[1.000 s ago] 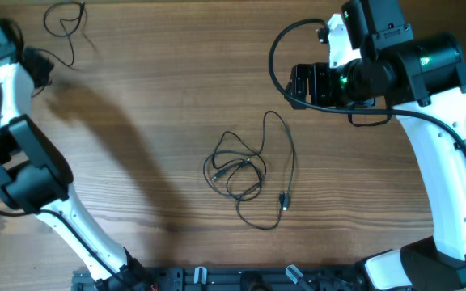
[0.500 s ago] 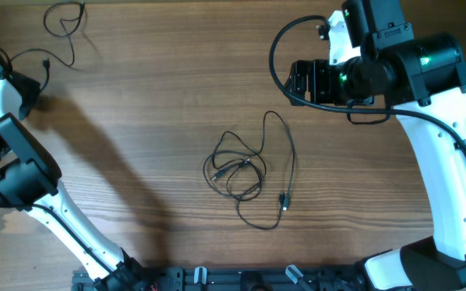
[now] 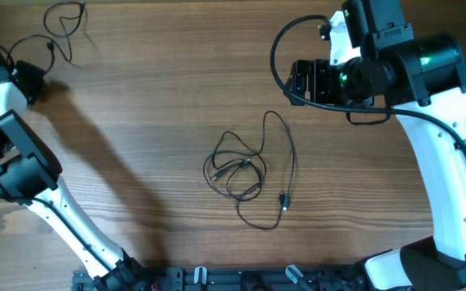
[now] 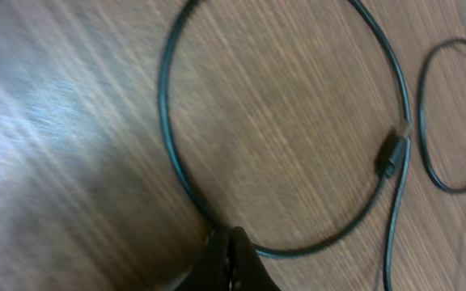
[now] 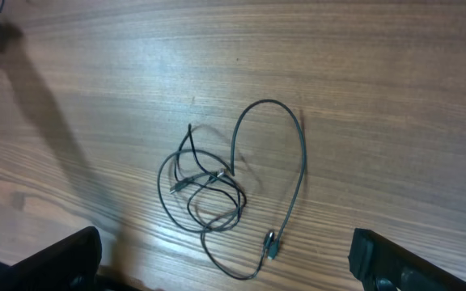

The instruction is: Untangle cables

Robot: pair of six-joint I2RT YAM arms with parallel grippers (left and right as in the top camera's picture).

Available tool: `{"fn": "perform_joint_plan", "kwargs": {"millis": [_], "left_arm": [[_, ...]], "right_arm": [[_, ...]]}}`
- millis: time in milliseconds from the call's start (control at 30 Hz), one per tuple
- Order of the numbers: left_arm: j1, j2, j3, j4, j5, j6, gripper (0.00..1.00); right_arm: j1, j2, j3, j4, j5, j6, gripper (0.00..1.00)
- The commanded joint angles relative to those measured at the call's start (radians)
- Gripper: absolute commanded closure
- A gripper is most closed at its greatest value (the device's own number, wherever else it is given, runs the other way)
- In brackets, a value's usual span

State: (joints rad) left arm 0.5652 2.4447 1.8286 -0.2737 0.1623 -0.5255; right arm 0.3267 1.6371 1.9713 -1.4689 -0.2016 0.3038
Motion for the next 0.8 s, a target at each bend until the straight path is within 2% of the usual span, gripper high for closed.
{"fn": "perform_joint_plan", "kwargs": {"millis": [0, 67, 100, 200, 267, 333, 367, 433, 500, 533, 567, 667, 767], "left_arm": [[-0.018, 0.017, -0.016, -0.029, 0.051, 0.027, 0.89], [-0.011, -0.080, -0.016, -0.043, 0.051, 0.022, 0.24], [-0.011, -0.136, -0.016, -0.063, 0.051, 0.022, 0.00], [-0.011, -0.382, -0.016, -0.195, 0.128, 0.019, 0.00], [-0.011, -0.496, -0.016, -0.281, 0.270, 0.019, 0.00], [-0.018, -0.615, -0.016, -0.423, 0.525, 0.019, 0.00], [-0.037, -0.657, -0.016, -0.553, 0.610, 0.020, 0.00], [-0.104, -0.676, -0.016, -0.794, 0.607, 0.053, 0.00], [-0.203, -0.671, -0.035, -0.952, 0.568, 0.208, 0.00], [-0.256, -0.668, -0.051, -0.993, 0.495, 0.243, 0.00], [-0.349, -0.665, -0.093, -1.021, 0.347, 0.231, 0.00], [-0.518, -0.664, -0.223, -0.967, 0.204, 0.161, 0.00], [-0.634, -0.664, -0.349, -0.871, 0.195, 0.079, 0.00]], "right_arm": [[0.003, 0.009, -0.003, -0.024, -0.010, 0.014, 0.00], [0.003, 0.009, -0.003, -0.025, -0.010, 0.014, 0.00], [0.003, 0.009, -0.003, -0.025, -0.010, 0.016, 0.00], [0.003, 0.009, -0.003, -0.024, -0.010, 0.023, 0.00], [0.003, 0.009, -0.003, -0.026, -0.010, 0.020, 0.00], [0.003, 0.009, -0.003, -0.024, -0.005, 0.011, 0.00], [0.003, 0.009, -0.003, -0.018, -0.002, 0.011, 0.00], [0.003, 0.009, -0.003, -0.008, -0.002, 0.011, 0.00], [0.003, 0.009, -0.003, -0.003, -0.002, 0.011, 0.00], [0.003, 0.009, -0.003, 0.004, -0.002, 0.011, 0.00], [0.003, 0.011, -0.004, 0.021, -0.002, 0.012, 0.00], [0.003, 0.014, -0.056, 0.063, -0.002, 0.044, 0.00], [0.003, 0.016, -0.208, 0.126, -0.011, 0.067, 0.00]]}}
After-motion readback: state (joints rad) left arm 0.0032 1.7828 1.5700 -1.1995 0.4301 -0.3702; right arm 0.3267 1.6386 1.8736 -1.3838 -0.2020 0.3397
